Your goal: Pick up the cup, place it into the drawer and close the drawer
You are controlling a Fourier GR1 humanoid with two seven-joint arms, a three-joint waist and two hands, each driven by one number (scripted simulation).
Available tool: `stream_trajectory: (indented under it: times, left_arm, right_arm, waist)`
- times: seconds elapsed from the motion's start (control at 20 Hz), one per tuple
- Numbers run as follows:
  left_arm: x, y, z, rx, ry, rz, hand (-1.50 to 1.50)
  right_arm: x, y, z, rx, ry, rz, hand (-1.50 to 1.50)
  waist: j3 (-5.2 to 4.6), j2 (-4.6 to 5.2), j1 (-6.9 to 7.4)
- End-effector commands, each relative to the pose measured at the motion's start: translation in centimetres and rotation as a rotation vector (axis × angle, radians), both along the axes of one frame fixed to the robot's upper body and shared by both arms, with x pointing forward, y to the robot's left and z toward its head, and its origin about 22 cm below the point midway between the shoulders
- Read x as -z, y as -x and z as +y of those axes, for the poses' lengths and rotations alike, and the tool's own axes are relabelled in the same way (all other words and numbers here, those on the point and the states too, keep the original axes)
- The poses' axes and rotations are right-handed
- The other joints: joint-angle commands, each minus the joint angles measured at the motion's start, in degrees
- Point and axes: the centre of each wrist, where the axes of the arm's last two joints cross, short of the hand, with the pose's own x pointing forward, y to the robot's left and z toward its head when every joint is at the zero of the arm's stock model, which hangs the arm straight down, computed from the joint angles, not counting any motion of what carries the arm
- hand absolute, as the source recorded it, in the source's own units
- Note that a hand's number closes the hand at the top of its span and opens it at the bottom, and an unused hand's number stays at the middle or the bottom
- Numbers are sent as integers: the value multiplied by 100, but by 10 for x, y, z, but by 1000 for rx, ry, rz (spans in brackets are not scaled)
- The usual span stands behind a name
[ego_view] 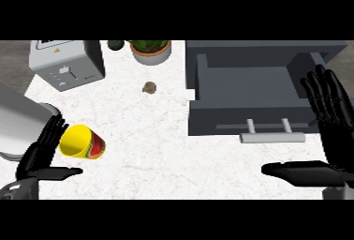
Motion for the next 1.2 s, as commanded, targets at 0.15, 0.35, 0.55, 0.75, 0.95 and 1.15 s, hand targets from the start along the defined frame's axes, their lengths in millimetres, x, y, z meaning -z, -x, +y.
stream_trajectory:
  times: [0.15, 0.35, 0.55, 0.75, 0.95, 1.15]
  left_arm:
    - [18, 9, -14, 57, 66, -88, -150]
    - [15, -1, -16, 65, 74, -86, -150]
    - [16, 9, -8, 79, 96, -98, -150]
    - [15, -6, -22, 84, 101, -109, -150]
    - [5, -19, -20, 111, 179, -115, -150]
    - [20, -9, -38, 156, 206, -134, -150]
  right_arm:
    - [-2, 0, -5, -5, 0, -3, -150]
    - [6, 0, 2, -17, 1, -4, -150]
    - [0, -2, -6, -20, -3, -4, -150]
    - [-5, -12, -4, -33, 1, -3, -150]
    - [-3, -1, -5, -18, 6, 12, -150]
    - [-3, -8, -11, -16, -10, 18, -150]
  waist:
    - [-18, 23, -42]
    - [-20, 31, -58]
    - [-21, 28, -38]
    - [-29, 53, -59]
    - [-25, 32, -87]
    - [-29, 49, -74]
